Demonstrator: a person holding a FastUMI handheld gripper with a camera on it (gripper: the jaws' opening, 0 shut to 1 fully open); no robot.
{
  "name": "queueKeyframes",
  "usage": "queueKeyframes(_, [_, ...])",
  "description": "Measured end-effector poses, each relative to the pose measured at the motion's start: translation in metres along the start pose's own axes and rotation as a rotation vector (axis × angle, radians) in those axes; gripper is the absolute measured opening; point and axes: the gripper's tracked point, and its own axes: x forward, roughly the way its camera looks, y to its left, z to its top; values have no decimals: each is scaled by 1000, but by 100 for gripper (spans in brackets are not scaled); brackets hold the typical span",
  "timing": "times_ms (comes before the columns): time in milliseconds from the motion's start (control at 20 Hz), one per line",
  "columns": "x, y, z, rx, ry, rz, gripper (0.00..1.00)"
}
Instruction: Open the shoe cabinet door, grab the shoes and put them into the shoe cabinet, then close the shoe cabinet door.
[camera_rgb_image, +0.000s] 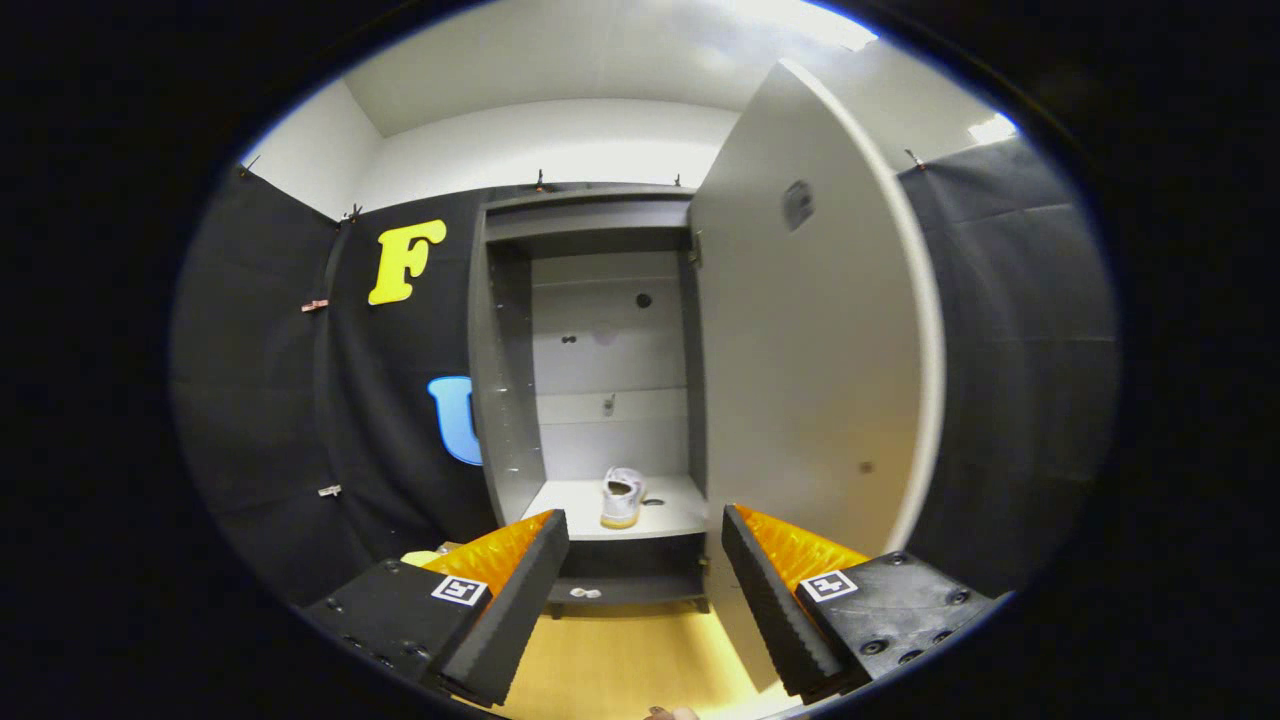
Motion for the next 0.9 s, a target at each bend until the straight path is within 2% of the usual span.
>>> queueKeyframes(250, [-36,-89,23,-10,-45,-62,96])
queueKeyframes(400, [-29,-130,26,16,-55,-65,96])
queueKeyframes(650, [-2,-171,7,75,1,10,96])
queueKeyframes(900, [30,-159,-12,87,43,115,96])
